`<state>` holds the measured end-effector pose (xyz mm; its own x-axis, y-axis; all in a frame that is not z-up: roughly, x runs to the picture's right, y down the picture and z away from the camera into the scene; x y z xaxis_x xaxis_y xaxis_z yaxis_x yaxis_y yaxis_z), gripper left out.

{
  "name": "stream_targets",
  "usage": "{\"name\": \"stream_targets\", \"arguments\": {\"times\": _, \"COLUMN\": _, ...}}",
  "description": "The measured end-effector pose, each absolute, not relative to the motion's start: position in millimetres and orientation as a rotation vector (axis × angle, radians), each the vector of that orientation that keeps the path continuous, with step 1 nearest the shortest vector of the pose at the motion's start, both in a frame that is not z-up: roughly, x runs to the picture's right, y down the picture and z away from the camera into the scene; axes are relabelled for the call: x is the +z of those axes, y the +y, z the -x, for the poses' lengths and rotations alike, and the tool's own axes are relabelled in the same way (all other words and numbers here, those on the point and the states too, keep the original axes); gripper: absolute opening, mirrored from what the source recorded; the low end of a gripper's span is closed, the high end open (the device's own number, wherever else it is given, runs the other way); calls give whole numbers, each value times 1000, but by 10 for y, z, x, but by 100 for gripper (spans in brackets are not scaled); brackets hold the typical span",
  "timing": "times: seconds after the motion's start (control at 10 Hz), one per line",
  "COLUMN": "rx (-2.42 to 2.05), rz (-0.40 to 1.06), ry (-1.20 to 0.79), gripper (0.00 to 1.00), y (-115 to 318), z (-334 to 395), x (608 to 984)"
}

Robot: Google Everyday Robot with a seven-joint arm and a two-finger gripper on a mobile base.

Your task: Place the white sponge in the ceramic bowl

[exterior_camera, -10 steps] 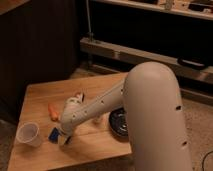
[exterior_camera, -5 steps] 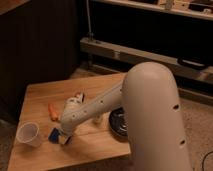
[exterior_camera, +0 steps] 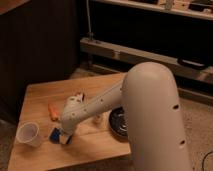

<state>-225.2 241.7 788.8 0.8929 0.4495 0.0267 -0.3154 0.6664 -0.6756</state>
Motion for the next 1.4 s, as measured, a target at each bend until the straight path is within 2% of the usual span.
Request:
{"name": "stream_targets", "arguments": {"times": 0.2, "rx": 427, "rz": 707, "ry": -200, "gripper": 0, "y": 2267, "z": 2263, "x": 7689}}
{"name": "stream_targets", "arguments": {"times": 0.6, "rx": 444, "rz": 616, "ry": -239, "gripper": 0, "y": 1856, "z": 2172, "x": 7055}}
{"name": "stream_targets", "arguments": {"times": 0.9, "rx": 494, "rz": 518, "ry": -241, "gripper": 0, "y": 1634, "z": 1823, "x": 6595}}
{"name": "stream_targets", "arguments": {"times": 1.4, "rx": 712, "rz": 381, "ry": -132, "gripper": 0, "y": 1487, "z": 729, "x": 6478}}
